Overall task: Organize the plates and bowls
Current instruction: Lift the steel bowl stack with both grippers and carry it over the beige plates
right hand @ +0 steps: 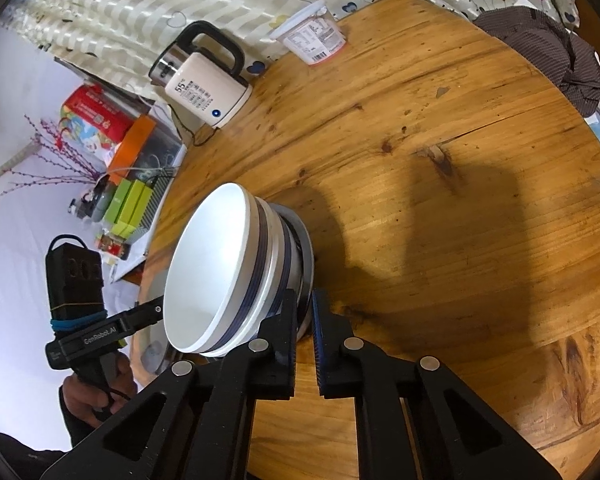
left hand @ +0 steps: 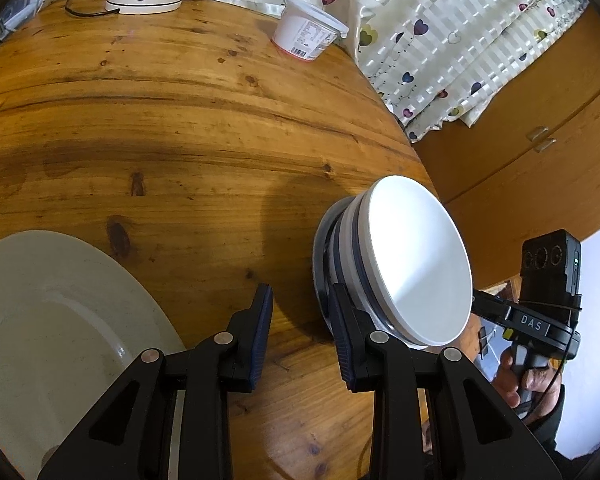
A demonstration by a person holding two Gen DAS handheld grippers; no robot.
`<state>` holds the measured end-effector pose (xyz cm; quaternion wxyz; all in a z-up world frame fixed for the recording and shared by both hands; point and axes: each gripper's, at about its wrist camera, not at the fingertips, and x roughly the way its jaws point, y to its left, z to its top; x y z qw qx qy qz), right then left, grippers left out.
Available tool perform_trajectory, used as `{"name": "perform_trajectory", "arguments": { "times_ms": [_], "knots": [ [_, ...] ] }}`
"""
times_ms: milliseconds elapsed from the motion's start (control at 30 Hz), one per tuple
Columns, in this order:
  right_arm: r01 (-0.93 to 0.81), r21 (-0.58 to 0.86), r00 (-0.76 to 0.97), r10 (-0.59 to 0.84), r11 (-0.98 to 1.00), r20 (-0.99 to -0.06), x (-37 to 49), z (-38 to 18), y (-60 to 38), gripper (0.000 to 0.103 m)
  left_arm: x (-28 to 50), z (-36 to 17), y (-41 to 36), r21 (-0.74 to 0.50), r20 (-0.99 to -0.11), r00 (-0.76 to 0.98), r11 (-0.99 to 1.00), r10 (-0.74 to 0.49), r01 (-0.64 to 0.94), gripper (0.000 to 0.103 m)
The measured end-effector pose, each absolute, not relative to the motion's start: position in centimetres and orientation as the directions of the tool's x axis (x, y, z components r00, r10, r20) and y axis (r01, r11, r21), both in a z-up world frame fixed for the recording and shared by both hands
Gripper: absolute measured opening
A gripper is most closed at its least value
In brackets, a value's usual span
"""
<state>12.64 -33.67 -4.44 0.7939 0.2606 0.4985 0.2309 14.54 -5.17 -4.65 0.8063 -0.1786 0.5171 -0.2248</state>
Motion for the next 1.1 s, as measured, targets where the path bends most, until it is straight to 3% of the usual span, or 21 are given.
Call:
{"name": "perform_trajectory", "arguments": {
  "times_ms": [400, 1100],
  "knots": [
    [-0.108, 0.662, 0.401, 0.642, 0.741, -0.653, 12.79, -4.57, -34.05, 0.007, 14.78, -4.81, -5.32, -0.591, -0.701, 0.338, 0.777, -0.628, 0.217, 0.006],
    [-0.098, 0.661, 0.421, 0.633, 0.744, -0.650, 12.65, -4.32, -34.47, 0.007, 15.20, -5.37, -5.14, -0.641, -0.668, 0.320, 0.738, -0.672, 0.212, 0.006]
  ]
}}
